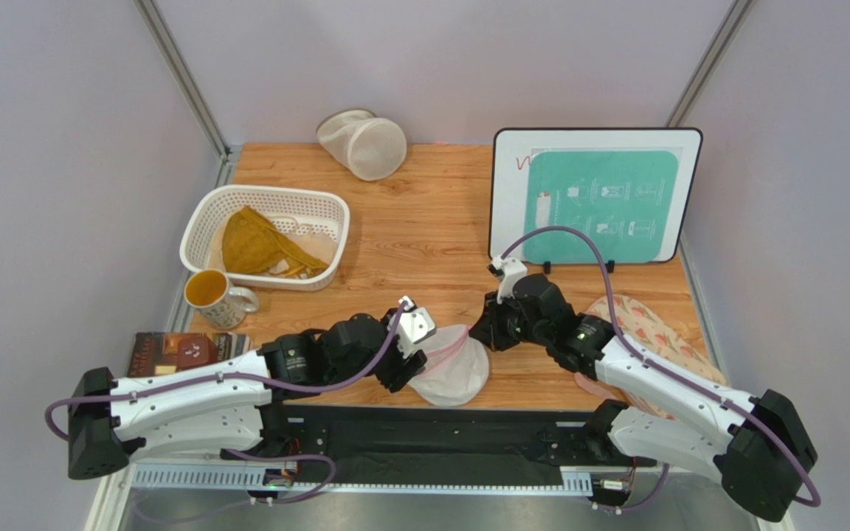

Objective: Unzip the laundry bag and remove the bra
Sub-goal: Unzip the laundry bag at the center of the board.

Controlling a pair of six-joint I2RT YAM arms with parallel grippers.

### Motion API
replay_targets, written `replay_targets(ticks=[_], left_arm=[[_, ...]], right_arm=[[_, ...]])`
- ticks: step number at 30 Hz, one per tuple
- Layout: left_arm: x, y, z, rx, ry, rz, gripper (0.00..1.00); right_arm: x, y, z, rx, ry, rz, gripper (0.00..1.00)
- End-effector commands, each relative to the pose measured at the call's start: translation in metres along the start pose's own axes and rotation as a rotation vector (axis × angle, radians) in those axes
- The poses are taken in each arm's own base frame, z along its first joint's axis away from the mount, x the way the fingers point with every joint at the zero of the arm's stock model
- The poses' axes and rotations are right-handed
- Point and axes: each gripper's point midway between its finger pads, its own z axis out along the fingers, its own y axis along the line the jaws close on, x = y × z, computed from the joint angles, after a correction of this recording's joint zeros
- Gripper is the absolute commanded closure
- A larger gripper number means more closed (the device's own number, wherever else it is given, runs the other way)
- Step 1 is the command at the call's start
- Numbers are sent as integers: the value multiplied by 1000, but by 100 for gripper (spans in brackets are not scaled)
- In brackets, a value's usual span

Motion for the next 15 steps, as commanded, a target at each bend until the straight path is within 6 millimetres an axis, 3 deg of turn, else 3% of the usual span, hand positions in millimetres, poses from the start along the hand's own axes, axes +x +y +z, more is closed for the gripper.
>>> replay_targets(ticks=[1,4,10,15], left_arm=[[-12,-1,-5,-13,-1,-49,31],[-29,-3,-3,-9,-16,-62,3],[-69,-10,20,6,-27,-50,2],[-77,-18,46,33,22,-44,2]], right_arm=[[-3,-5,-6,23,-35,-2,100],[-1,-3,-7,10,-38,-1,100],[2,-2,-9,4,-36,-6,100],[2,-2,-10,-1,-44,-8,100]])
